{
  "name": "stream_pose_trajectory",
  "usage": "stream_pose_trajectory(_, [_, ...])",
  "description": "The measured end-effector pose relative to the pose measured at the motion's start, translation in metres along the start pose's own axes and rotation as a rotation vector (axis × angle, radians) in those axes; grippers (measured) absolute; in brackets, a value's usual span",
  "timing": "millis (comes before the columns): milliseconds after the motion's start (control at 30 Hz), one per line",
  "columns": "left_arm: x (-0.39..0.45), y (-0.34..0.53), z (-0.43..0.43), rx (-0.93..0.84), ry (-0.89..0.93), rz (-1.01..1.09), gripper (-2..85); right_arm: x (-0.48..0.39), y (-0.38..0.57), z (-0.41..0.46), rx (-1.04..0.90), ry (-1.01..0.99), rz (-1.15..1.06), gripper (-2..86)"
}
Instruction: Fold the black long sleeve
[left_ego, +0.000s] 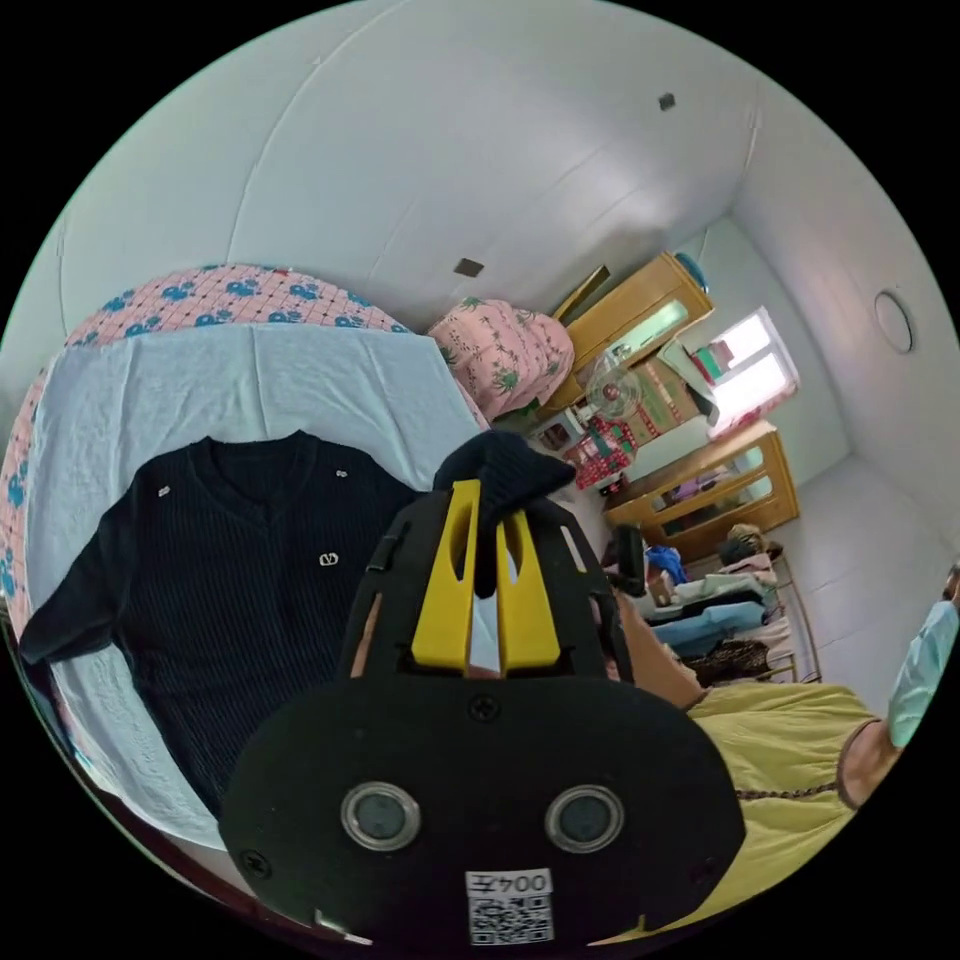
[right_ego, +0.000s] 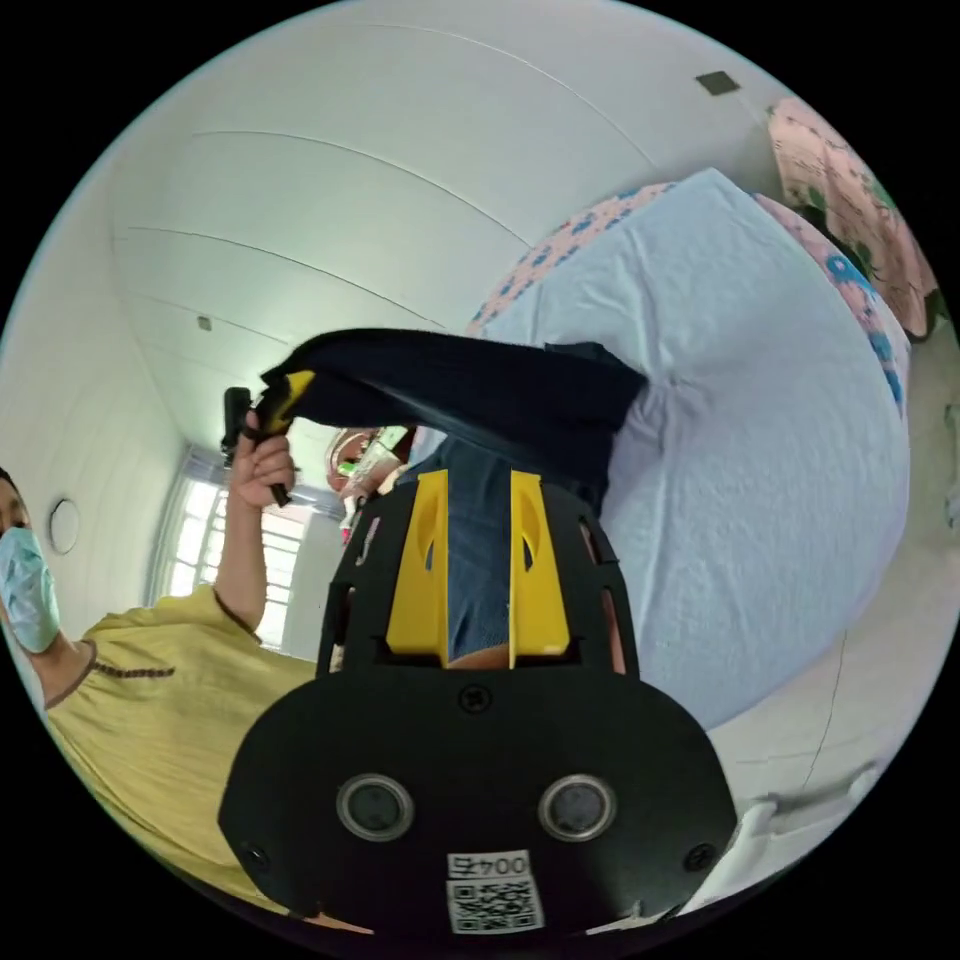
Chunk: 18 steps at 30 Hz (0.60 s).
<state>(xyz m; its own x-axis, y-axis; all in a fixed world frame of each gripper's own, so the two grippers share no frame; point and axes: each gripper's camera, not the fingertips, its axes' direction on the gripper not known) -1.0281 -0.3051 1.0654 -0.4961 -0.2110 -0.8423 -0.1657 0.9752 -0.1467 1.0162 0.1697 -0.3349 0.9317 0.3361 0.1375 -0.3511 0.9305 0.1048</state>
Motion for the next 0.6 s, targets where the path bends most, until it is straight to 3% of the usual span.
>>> stream_pose_trajectory(167, [-0.094, 0.020, -0.015, -0.005, 0.000, -0.120, 1.5, -0.013, 0.055, 0.086, -0.011, 0.118, 0.119, 8.8])
stream_pose_trajectory(333, [-0.221, 0.063, 0.027, -0.082, 0.040, -0.292, 1.2, -0.039, 0.088, 0.182, -0.031, 0.329, 0.214, 8.1])
stream_pose_trajectory(600, [-0.286, 0.102, 0.071, -0.080, 0.109, -0.348, 0.9, -0.081, 0.101, 0.257, -0.048, 0.631, 0.238, 7.4])
